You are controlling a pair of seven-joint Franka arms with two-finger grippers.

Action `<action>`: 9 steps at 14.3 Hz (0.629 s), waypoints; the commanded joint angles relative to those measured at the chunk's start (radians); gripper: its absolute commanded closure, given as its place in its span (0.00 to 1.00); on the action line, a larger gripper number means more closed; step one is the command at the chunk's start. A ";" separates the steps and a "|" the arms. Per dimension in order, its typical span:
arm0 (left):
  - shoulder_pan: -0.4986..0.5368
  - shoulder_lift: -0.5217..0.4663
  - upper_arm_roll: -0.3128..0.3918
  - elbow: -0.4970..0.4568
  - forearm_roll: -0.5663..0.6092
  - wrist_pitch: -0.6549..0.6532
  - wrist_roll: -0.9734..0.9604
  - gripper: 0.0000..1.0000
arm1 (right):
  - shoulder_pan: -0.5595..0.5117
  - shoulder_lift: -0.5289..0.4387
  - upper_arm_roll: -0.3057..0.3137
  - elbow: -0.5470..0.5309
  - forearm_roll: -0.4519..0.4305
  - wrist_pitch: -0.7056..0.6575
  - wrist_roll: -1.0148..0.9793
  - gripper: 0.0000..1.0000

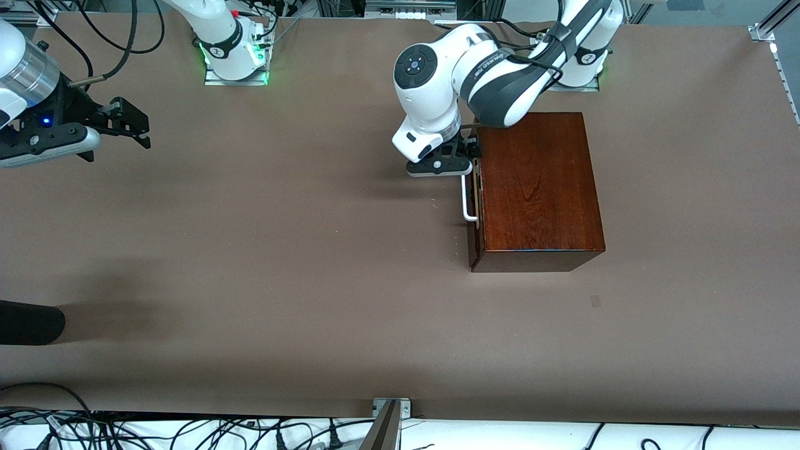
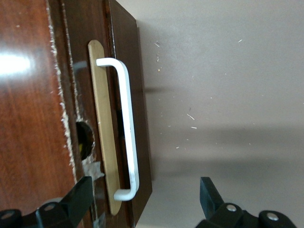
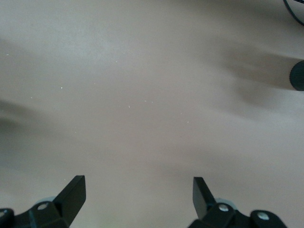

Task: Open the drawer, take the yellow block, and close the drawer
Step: 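Reach the left gripper to the white drawer handle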

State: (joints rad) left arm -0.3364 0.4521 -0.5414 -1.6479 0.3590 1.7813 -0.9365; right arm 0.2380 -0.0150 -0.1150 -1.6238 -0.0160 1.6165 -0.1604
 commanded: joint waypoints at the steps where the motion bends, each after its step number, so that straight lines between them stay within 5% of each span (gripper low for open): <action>1: -0.029 0.033 0.000 0.008 0.069 0.027 -0.045 0.00 | 0.003 0.004 0.000 0.019 -0.002 -0.010 0.013 0.00; 9: -0.029 0.063 0.003 -0.006 0.129 0.061 -0.062 0.00 | 0.003 0.004 0.000 0.019 -0.002 -0.012 0.013 0.00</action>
State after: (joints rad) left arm -0.3629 0.5059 -0.5399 -1.6486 0.4571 1.8242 -0.9802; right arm 0.2380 -0.0151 -0.1150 -1.6237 -0.0160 1.6165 -0.1603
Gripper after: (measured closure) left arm 0.000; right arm 0.000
